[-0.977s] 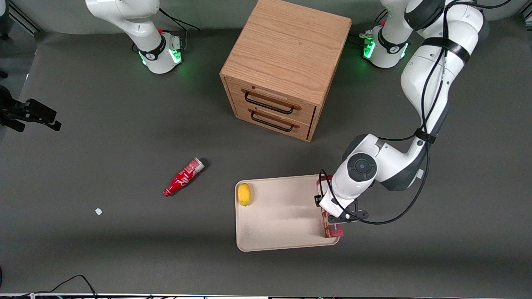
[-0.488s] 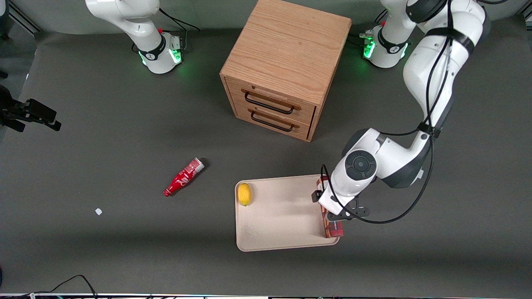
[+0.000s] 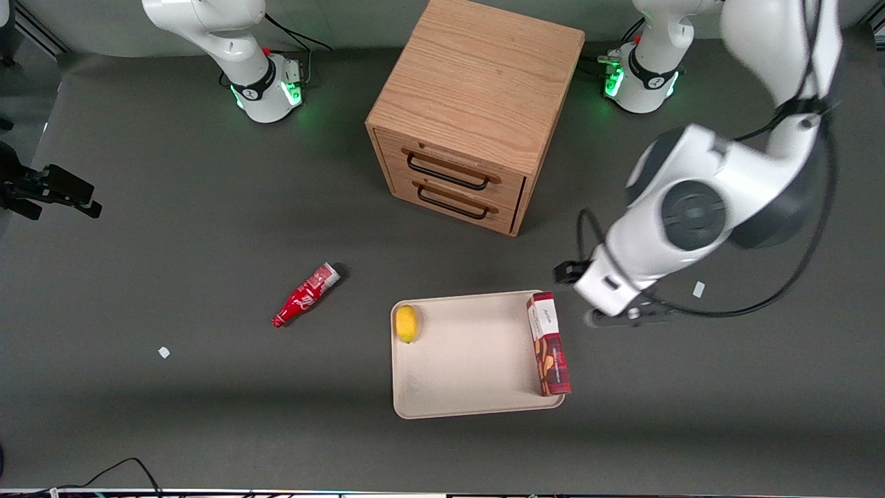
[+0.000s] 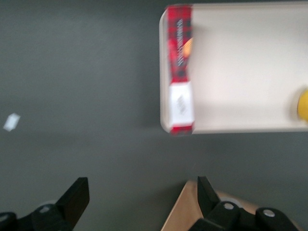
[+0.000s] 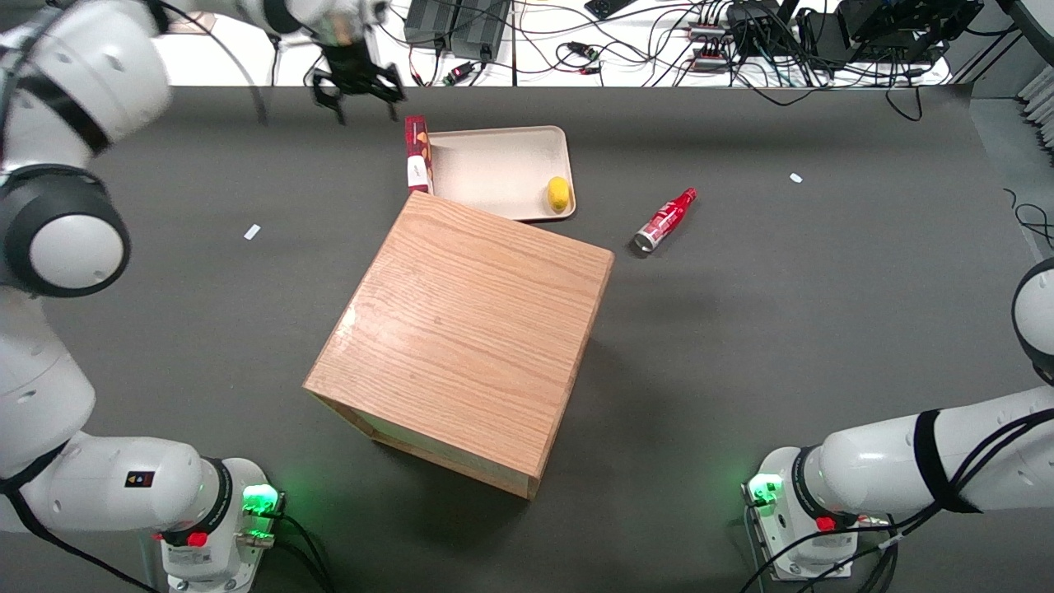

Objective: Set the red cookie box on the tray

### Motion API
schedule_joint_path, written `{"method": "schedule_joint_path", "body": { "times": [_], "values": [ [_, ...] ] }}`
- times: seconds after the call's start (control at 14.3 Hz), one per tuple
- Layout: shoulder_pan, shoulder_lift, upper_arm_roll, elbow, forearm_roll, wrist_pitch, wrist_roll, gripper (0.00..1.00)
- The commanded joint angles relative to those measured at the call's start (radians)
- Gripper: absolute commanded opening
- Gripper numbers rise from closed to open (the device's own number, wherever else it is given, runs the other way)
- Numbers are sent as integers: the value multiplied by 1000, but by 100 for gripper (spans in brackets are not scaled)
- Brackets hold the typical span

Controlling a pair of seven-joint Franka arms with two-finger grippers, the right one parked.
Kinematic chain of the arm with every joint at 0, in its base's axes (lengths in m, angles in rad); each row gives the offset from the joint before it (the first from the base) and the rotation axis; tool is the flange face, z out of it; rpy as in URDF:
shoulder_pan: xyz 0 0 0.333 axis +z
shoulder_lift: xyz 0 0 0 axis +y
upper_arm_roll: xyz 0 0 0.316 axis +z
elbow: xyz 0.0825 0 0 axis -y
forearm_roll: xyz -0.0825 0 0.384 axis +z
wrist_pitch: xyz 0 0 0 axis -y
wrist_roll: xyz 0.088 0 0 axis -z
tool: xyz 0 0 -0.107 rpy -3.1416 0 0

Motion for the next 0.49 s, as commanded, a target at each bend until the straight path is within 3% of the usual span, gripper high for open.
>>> {"method": "schedule_joint_path", "body": {
  "times": [0.0,0.21,0.42],
  "values": [
    [7,-179,150,-37,-108,-173,192,100],
    [1,-328,291,-64,-121,-323,353,100],
    [0,-541,403,-281,-140,-302,506,100]
  ]
}}
